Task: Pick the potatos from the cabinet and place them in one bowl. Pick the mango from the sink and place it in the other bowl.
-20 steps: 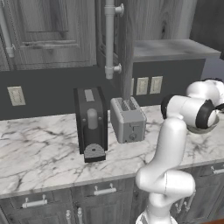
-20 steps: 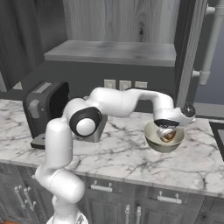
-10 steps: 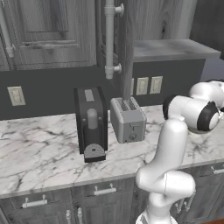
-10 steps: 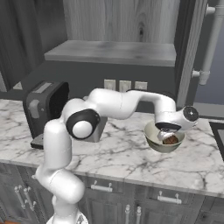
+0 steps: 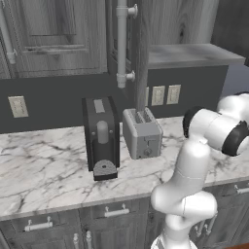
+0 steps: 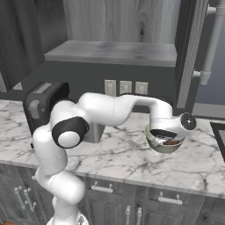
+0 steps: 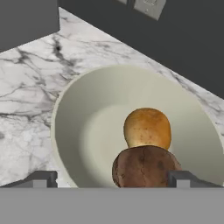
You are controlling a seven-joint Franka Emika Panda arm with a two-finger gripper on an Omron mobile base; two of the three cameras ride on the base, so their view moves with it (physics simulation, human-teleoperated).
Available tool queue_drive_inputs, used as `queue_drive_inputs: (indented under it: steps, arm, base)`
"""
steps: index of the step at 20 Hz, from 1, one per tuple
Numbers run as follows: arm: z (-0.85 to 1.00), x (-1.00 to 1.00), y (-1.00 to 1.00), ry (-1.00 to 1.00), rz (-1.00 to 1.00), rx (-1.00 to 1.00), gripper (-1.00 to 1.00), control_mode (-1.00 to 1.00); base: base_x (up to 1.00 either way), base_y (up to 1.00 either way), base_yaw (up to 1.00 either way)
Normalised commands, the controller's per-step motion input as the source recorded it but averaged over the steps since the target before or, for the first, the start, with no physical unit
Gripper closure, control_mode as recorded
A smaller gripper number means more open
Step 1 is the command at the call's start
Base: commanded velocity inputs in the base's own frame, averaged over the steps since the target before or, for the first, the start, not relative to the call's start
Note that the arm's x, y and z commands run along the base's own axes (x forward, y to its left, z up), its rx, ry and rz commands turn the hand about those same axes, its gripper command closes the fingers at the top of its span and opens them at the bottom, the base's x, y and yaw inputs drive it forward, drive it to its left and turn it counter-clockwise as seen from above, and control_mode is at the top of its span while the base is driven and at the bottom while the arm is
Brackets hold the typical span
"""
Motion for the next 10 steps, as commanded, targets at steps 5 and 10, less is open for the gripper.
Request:
queue_drive_inputs:
  steps: [5,10]
  arm:
    - [0.2,-0.51,0.72,-0.1,-0.03,0.0,-1.0,-1.0]
    - [0.4,-0.36,0.64,-0.11,-0.06,0.0,-1.0,-1.0]
  base:
    - [0.0,0.0,0.0]
    - [0.0,0.0,0.0]
